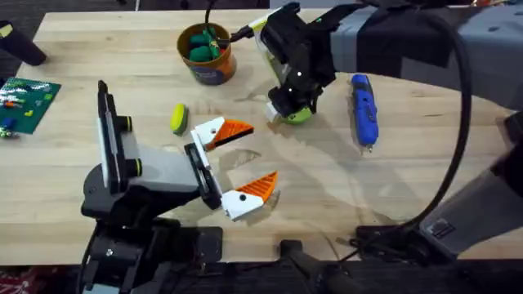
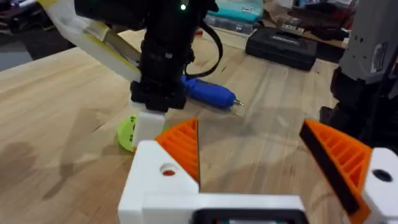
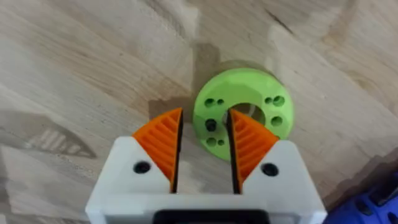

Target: Pick up the gripper from the table and insert it into the empty holder that is missing its gripper. Then pick up a screw, insert it into the mounting hole, and use the screwdriver to tighten it. Finally, clean up the table by picking up the vegetable and placing it into the bucket.

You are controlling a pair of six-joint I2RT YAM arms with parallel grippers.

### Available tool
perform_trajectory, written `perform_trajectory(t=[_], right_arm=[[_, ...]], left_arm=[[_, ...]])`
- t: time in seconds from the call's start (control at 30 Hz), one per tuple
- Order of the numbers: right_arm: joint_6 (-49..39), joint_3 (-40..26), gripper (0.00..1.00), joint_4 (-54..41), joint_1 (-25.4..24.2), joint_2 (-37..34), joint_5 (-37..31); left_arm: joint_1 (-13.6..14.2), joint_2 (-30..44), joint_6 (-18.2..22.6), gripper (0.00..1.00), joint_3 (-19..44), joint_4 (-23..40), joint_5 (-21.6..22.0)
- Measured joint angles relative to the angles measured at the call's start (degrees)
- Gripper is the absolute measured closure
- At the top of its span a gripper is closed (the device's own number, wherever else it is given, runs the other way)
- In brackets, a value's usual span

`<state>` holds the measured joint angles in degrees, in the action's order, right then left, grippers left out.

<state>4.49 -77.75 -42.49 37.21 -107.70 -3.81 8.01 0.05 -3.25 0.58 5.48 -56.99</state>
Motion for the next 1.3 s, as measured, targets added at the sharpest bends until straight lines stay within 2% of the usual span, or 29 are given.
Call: perform_trajectory(t=[0.7,0.73,0.83,0.93,1.3], right_arm=[[0.0,-0.2,0.6,-0.4,0.0,0.0,0.0],[-0.1,-0.2,0.626,-0.4,0.0,0.0,0.0],[-0.2,-0.3,0.836,-0.4,0.0,0.0,-0.1],[-0.2,-0.8,0.98,-0.2,-0.1,0.1,0.0],[-0.2,-0.8,0.995,-0.4,-0.1,0.1,0.0]], left_arm=[[0.0,0.0,0.0,0.017,0.0,0.0,0.0],[0.0,0.0,0.0,0.017,0.0,0.0,0.0],[0.0,0.0,0.0,0.017,0.0,0.0,0.0],[0.0,0.0,0.0,0.017,0.0,0.0,0.0],[0.0,0.0,0.0,0.017,0.0,0.0,0.0]])
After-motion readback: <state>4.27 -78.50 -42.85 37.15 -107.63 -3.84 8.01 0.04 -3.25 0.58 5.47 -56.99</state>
